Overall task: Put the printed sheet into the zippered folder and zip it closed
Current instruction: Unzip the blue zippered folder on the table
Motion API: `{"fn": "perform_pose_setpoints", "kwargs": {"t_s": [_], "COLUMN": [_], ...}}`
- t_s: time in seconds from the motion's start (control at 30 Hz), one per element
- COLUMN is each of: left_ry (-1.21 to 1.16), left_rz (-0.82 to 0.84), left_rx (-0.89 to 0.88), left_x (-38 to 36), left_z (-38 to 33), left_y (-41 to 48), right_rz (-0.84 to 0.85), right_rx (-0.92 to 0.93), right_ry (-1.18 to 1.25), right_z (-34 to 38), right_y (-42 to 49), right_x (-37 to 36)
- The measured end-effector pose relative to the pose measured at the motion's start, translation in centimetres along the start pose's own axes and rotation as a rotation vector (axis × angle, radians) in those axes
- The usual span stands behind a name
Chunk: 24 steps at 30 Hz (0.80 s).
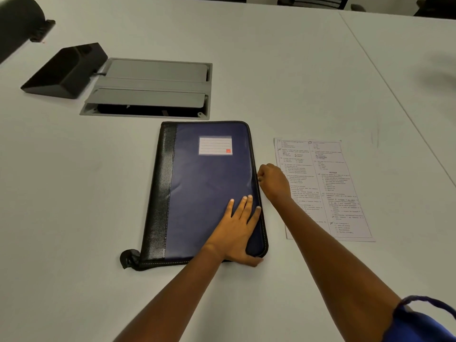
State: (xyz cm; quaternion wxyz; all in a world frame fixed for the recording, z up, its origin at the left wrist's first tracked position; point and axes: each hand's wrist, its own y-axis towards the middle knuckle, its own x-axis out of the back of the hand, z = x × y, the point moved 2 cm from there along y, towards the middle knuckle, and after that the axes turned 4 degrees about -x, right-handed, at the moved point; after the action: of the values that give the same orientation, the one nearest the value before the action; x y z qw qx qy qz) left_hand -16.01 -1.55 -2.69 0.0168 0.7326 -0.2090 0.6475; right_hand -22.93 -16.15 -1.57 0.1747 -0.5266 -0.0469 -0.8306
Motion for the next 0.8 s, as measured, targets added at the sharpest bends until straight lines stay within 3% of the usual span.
{"fn": "perform_pose_setpoints", "kwargs": {"t_s": [0.33,0.8], "left_ry": [0.002,-0.047], "left_rz": [0.049,0.030], "left_rx": [0.067,0.138], "left_x": [1.6,2.3], "left_z": [1.2,1.3], "left_y": [1.3,4.1], "right_rz": [-0.030,-0.106], "right_rx": [0.036,-0.074], "right_ry": [0.047,0.185], "right_z": [-1.2,-3.7], "right_y": [-2.3,-6.0], "right_x": [-0.3,-0.4]}}
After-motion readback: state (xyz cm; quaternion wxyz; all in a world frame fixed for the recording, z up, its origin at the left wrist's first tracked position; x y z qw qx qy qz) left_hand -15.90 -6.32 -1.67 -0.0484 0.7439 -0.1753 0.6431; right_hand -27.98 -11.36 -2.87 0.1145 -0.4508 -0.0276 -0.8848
